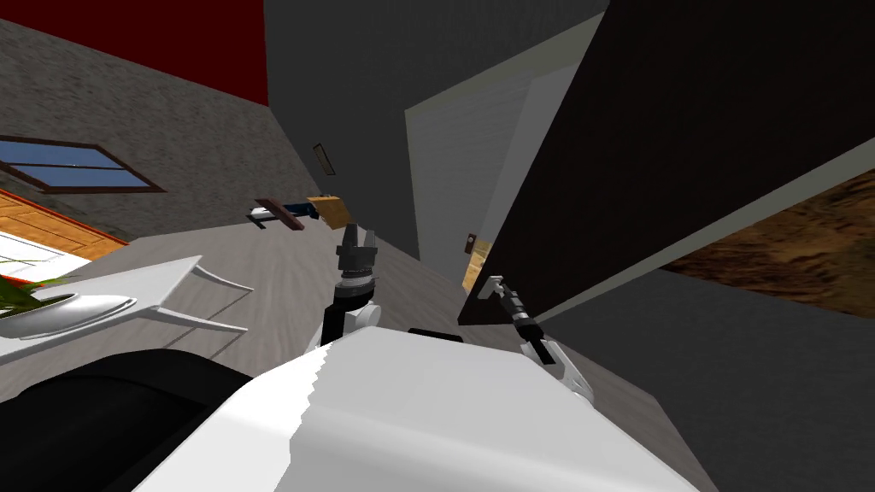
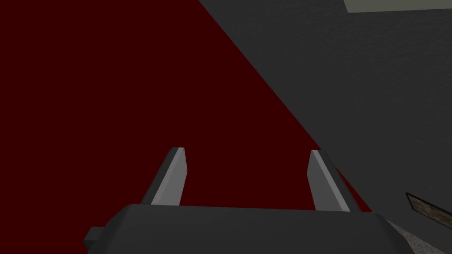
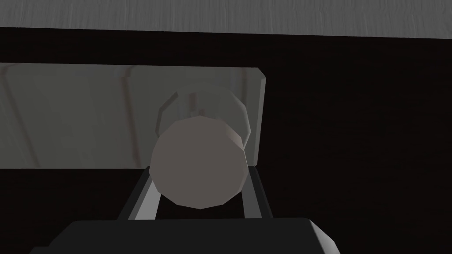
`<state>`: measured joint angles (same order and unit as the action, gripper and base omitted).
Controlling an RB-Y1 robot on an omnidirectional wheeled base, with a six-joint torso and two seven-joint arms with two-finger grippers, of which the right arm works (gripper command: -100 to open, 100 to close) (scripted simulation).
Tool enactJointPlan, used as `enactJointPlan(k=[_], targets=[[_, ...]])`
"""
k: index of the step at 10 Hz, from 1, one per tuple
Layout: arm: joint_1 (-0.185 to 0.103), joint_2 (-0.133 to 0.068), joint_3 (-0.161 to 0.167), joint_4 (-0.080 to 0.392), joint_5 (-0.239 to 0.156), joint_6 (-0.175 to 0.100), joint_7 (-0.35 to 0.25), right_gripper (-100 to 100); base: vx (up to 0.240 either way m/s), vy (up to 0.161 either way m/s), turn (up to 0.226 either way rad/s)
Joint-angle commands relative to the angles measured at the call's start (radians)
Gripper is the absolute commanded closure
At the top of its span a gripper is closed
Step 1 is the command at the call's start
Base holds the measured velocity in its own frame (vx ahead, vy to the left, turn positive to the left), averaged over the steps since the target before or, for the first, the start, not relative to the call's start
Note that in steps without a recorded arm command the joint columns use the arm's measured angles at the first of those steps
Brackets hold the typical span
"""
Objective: Pull the door open
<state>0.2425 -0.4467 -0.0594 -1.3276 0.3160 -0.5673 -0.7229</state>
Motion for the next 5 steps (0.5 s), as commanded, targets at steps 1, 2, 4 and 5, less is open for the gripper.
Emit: enactJointPlan(k=[1, 2, 4, 5], targets=[[0.007, -0.010, 0.006, 0.002, 0.006, -0.028, -0.014, 100, -0.217, -0.091, 0.137], [0.014, -0.018, 0.006, 0.005, 0.010, -0.046, -0.024, 100, -0.172, -0.099, 0.098], [0.024, -0.032, 0.008, 0.008, 0.015, -0.073, -0.040, 100, -0.183, -0.115, 0.126], [0.031, -0.041, 0.009, 0.011, 0.019, -0.092, -0.050, 100, -0.152, -0.089, 0.109]])
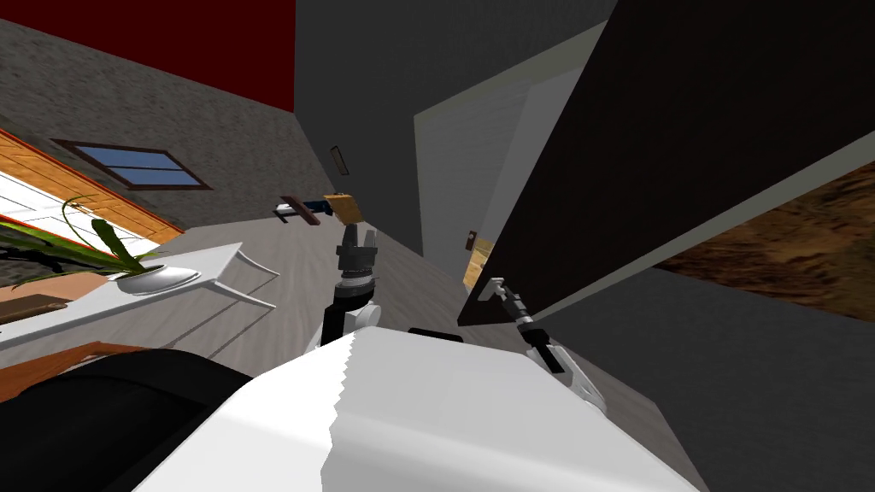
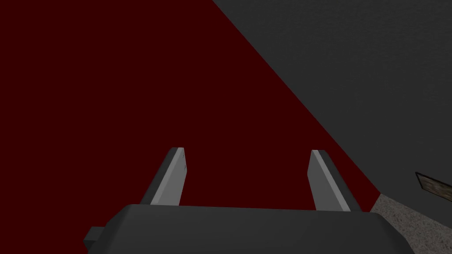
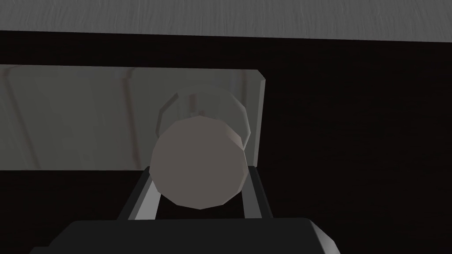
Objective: Pull the door open
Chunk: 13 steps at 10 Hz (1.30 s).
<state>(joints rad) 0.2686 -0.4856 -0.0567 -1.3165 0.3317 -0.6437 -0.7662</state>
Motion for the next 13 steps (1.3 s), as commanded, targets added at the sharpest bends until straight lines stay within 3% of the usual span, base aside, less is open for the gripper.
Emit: enactJointPlan(k=[1, 3, 4, 13], targets=[[0.011, -0.011, 0.007, 0.002, 0.007, -0.032, -0.016, 100, -0.165, -0.083, 0.109], [0.021, -0.023, 0.008, 0.005, 0.013, -0.058, -0.031, 100, -0.194, -0.097, 0.120], [0.013, -0.024, -0.001, 0.007, 0.009, -0.044, -0.025, 100, -0.067, -0.039, 0.004], [0.028, -0.076, 0.014, 0.056, 0.020, -0.166, -0.067, 100, -0.194, -0.111, 0.131]])
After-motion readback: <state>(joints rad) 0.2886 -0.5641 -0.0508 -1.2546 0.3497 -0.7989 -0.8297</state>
